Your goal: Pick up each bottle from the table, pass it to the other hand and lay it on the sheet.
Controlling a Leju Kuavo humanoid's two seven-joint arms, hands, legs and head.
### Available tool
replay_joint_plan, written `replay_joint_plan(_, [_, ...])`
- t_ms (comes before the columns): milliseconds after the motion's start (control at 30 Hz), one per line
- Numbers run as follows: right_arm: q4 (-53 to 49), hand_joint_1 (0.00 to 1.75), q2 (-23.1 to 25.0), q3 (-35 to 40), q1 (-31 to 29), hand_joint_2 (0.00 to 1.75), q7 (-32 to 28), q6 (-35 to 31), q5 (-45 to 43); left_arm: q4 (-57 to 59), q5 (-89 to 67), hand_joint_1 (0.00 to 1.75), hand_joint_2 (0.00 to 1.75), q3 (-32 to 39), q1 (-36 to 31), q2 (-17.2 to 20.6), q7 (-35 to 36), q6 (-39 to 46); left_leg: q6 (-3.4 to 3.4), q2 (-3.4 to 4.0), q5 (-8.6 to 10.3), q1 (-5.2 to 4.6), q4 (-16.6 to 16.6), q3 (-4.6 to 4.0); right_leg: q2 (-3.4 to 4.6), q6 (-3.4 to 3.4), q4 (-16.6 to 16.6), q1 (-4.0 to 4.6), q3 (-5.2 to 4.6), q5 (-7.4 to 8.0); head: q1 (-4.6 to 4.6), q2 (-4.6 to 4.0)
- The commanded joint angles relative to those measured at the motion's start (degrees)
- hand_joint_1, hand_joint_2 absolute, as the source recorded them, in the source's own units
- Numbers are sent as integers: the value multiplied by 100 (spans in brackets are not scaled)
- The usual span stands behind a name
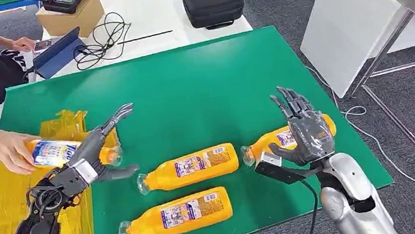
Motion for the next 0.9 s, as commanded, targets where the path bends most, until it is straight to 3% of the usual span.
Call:
replay_joint_plan(33, [604,0,-694,-62,-550,175,-182,663,89,-571,315,0,175,67,390,-239,-149,-118,-10,14,-18,5,2,33,3,-5,-3,7,33,-14,2,0])
replay_joint_plan(233, [1682,0,-1430,-36,-1321,175,-565,1778,18,-1878,1874,0,175,390,1127,-692,46,-822,-2,31,-16,5,6,18,23,2,-3,1,19,-5,2,0])
replay_joint_plan(400, [2700,0,-1877,264,-1950,175,-985,2279,-242,-1991,2648,0,175,681,1444,-805,222,-1035,-2,15,-15,-10,3,22,6,-1,-6,-15,26,-6,2,0])
replay_joint_plan(567, [4150,0,-1896,761,-2969,175,-989,2239,-160,-1396,3745,0,175,1121,1204,-1007,1011,-1139,2,21,-12,-10,0,16,16,-1,-6,-15,19,5,0,0])
replay_joint_plan(633, [4443,0,-1858,824,-3083,175,-764,1735,149,-1208,4009,0,175,1184,1082,-1085,1318,-1056,3,15,-9,-8,0,21,6,-2,-6,-12,24,3,-2,0])
replay_joint_plan(800, [4469,0,-1767,624,-2793,175,-595,1413,509,-918,4103,0,175,1069,944,-1081,1587,-870,11,-5,0,-4,-2,25,-12,3,-9,-5,32,1,0,0])
replay_joint_plan(900, [4442,0,-1760,499,-2617,175,-529,1389,658,-729,4032,0,175,1021,856,-1072,1652,-712,-5,1,-29,12,4,72,-19,-7,-10,12,85,-26,-2,0])
